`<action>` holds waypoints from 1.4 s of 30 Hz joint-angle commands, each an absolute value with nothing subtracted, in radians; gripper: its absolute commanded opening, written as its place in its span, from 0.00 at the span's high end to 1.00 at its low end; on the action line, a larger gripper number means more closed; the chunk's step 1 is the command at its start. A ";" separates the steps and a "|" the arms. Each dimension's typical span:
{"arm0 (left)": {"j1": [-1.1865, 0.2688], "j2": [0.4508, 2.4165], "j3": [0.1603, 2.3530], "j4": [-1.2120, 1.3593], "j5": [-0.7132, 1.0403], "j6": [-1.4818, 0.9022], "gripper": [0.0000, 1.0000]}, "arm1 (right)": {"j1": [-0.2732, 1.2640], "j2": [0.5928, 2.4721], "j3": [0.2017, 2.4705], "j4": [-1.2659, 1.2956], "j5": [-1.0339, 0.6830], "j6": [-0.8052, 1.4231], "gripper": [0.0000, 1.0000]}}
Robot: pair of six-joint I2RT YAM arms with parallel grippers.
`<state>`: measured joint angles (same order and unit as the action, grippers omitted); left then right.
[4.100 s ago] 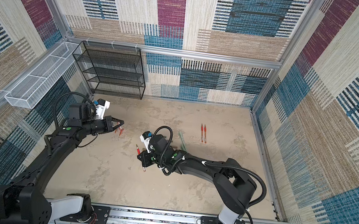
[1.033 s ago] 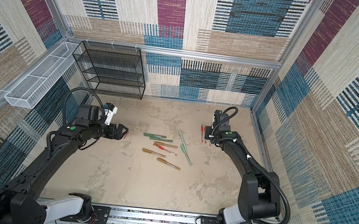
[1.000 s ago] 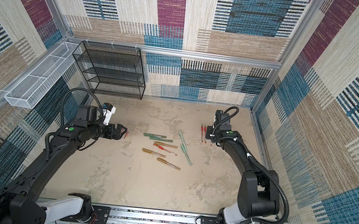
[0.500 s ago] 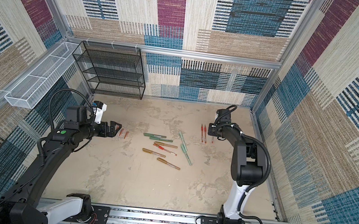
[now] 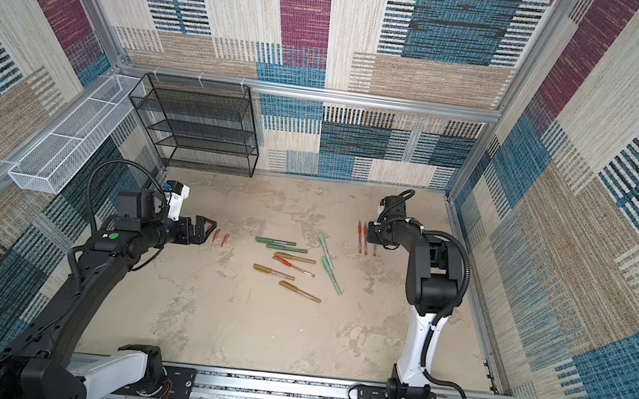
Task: Open the pen caps
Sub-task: 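Carry the uncapped pen to the row of pens with the right gripper, then lower the pen beside the other uncapped pens and open the right gripper, then move the right gripper over a fourth capped red gel pen in the pile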
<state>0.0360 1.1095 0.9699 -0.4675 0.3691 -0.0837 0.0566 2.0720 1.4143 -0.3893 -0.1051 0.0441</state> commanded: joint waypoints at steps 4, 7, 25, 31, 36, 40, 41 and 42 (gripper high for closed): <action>0.043 1.103 0.974 -0.453 0.374 -0.100 0.01 | 0.057 2.072 1.420 -0.380 -0.115 0.046 0.80; 0.043 1.097 0.970 -0.451 0.382 -0.093 0.01 | 0.057 2.049 1.425 -0.383 -0.121 0.042 0.79; 0.051 1.094 0.954 -0.430 0.375 -0.086 0.01 | 0.134 1.610 1.144 -0.318 -0.195 0.118 0.59; 0.052 1.095 0.955 -0.429 0.390 -0.092 0.01 | 0.211 1.463 1.011 -0.287 -0.242 0.133 0.52; 0.054 1.103 0.968 -0.443 0.397 -0.097 0.01 | 0.301 1.419 0.948 -0.272 -0.253 0.140 0.47; 0.054 1.110 0.964 -0.429 0.400 -0.098 0.01 | 0.400 1.429 0.933 -0.267 -0.241 0.139 0.46; 0.054 1.114 0.963 -0.429 0.400 -0.099 0.01 | 0.423 1.439 0.931 -0.264 -0.238 0.144 0.47; 0.054 1.113 0.966 -0.433 0.399 -0.100 0.01 | 0.444 1.453 0.934 -0.265 -0.239 0.150 0.48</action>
<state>0.0525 1.1095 0.9600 -0.4530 0.3782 -0.0849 0.4038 1.4345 0.9356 -0.3027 -0.2386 0.1337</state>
